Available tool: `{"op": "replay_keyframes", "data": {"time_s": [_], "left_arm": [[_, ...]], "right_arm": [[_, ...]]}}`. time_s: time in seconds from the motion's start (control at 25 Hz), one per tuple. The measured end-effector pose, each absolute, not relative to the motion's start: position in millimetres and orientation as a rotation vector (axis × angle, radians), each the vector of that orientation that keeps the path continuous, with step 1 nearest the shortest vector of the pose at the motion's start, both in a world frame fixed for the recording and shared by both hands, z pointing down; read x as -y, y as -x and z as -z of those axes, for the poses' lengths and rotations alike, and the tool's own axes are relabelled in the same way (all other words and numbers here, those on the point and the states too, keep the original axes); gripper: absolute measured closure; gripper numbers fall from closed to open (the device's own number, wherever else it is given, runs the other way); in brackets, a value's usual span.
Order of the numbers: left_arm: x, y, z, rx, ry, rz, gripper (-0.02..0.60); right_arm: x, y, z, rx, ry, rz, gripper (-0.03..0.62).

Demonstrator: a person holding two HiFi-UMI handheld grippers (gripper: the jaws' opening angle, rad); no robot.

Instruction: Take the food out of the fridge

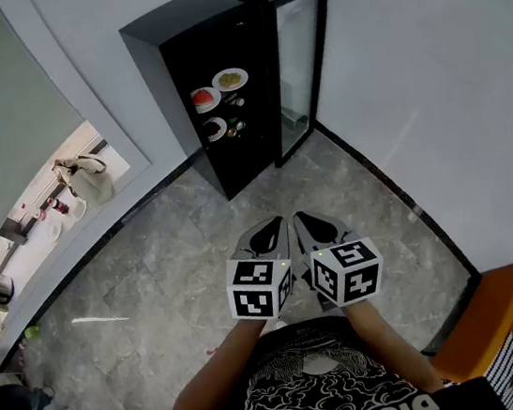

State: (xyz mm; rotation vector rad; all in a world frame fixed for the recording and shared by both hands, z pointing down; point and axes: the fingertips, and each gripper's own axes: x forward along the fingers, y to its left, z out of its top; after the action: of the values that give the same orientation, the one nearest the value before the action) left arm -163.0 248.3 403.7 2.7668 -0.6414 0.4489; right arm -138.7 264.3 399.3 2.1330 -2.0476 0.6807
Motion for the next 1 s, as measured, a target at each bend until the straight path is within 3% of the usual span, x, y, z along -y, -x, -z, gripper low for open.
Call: {"op": "replay_keyframes", "data": {"time_s": [0.36,1.0], "left_arm": [[-233.7,159.9,-405.2,0.618,-2.766,-0.432,0.581],[-164.0,108.7,-422.1,0.722,-2.715,-0.470,0.581]], "right_arm": [[-248.8,143.1,-399.6,2.073,-2.113,-0.659,0.592],[-178.1,85.8,-414.4,2.171,-2.018,-0.695,0.592]]}}
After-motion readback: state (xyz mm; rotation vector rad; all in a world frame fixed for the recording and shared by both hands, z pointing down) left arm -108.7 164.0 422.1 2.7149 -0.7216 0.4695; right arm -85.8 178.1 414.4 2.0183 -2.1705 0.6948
